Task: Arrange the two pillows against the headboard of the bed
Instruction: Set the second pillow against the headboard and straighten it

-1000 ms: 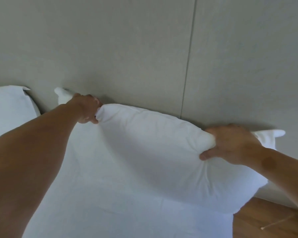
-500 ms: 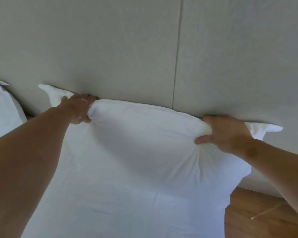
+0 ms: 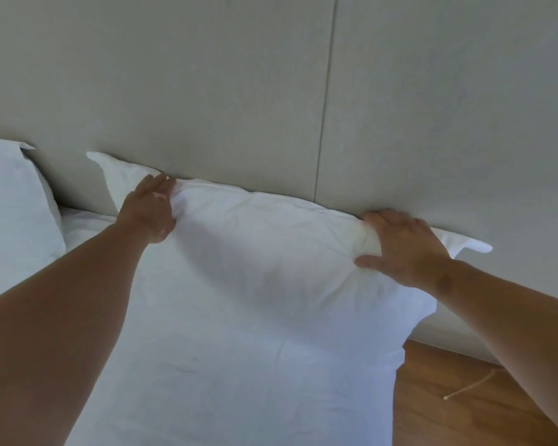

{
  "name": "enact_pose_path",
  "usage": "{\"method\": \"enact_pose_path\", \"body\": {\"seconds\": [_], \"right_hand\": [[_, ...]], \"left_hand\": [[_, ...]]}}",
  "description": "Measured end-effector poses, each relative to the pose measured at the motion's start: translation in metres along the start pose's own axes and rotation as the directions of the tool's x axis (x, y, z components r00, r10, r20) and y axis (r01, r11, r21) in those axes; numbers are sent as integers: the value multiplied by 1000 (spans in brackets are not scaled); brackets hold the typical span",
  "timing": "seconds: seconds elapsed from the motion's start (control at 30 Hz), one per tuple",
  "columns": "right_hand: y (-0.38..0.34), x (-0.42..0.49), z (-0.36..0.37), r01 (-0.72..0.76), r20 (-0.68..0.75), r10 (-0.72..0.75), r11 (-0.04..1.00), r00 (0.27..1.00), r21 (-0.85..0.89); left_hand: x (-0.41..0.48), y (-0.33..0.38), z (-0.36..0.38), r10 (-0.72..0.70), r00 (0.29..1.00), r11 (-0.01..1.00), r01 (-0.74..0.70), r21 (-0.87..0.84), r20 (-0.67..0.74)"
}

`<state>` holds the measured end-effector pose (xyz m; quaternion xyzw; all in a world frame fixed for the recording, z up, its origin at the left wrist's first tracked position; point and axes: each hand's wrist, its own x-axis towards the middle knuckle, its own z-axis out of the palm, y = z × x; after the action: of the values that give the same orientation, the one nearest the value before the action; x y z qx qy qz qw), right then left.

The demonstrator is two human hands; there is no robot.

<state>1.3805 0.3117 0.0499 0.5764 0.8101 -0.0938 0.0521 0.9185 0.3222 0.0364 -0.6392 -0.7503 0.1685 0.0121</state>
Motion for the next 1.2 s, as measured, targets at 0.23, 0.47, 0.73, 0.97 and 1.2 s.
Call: {"method": "enact_pose_path", "body": {"seconds": [0.23, 0.47, 0.73, 0.97, 1.2], "right_hand": [[2, -63, -15, 148, -25, -147, 988, 989, 47], [-2, -124, -17, 265, 29, -275, 946, 961, 186], [1, -174, 16, 225, 203, -332, 880, 921, 418], [1, -196, 54, 145, 423, -432, 816, 796, 559], [-1, -197, 70, 211, 530, -558, 789, 638, 576]], "left_hand": [[-99, 31, 2, -83, 996, 839, 79, -538, 18], [-253, 69, 39, -260, 922, 467, 381, -798, 288], [-437, 166, 75, -373, 751, -138, 535, -833, 545], [-549, 276, 65, -407, 604, -440, 528, -726, 686], [-586, 342, 46, -519, 427, -518, 532, -670, 740]]}}
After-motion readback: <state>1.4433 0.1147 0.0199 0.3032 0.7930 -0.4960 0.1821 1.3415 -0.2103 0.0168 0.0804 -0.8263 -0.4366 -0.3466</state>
